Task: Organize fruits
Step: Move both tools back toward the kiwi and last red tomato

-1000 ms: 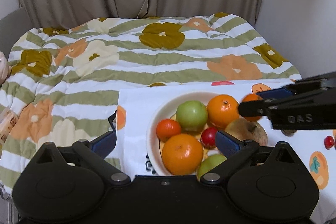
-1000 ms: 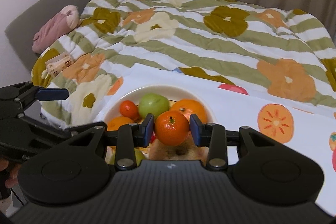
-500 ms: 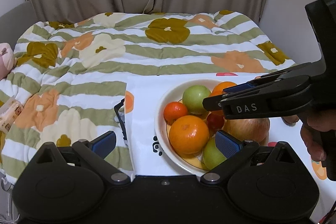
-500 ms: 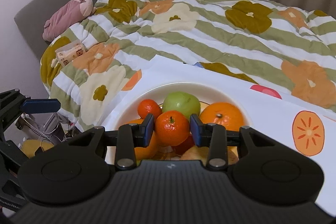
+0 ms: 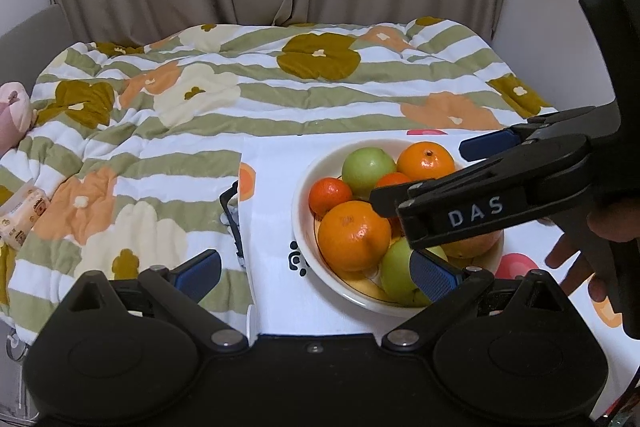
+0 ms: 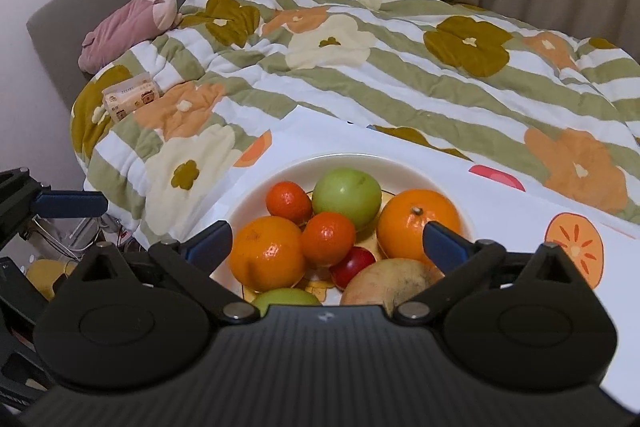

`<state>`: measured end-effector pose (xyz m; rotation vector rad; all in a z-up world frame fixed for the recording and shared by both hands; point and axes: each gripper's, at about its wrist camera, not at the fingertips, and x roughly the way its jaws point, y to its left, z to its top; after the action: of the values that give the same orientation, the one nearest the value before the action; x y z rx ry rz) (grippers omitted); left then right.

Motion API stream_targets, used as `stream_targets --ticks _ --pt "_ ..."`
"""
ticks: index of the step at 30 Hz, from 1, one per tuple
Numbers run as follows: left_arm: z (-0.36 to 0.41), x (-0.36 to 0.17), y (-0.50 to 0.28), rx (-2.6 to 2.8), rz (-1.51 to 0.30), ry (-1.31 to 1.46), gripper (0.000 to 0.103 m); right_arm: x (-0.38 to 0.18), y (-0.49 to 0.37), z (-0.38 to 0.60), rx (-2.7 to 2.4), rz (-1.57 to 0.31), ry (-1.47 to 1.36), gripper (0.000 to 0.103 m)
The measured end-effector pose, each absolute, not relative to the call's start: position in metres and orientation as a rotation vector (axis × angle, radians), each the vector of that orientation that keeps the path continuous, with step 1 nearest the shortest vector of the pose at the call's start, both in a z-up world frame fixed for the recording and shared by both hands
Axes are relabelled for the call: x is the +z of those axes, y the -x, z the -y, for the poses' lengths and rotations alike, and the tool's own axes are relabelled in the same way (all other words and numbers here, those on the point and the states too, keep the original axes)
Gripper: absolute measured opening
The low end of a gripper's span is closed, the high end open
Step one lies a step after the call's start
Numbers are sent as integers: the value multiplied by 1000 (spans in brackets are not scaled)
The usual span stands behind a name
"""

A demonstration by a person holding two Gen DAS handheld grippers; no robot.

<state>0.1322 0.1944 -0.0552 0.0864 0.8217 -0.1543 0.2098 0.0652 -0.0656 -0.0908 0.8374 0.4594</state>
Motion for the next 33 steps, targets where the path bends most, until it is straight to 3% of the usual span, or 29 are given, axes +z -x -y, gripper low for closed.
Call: stream_targets --ticks 17,33 --pt "-176 -19 -102 -179 -758 -107 102 -15 -155 -26 360 -806 48 103" --pt "-94 1 -80 -242 -719 -159 102 13 -87 108 164 -768 -49 103"
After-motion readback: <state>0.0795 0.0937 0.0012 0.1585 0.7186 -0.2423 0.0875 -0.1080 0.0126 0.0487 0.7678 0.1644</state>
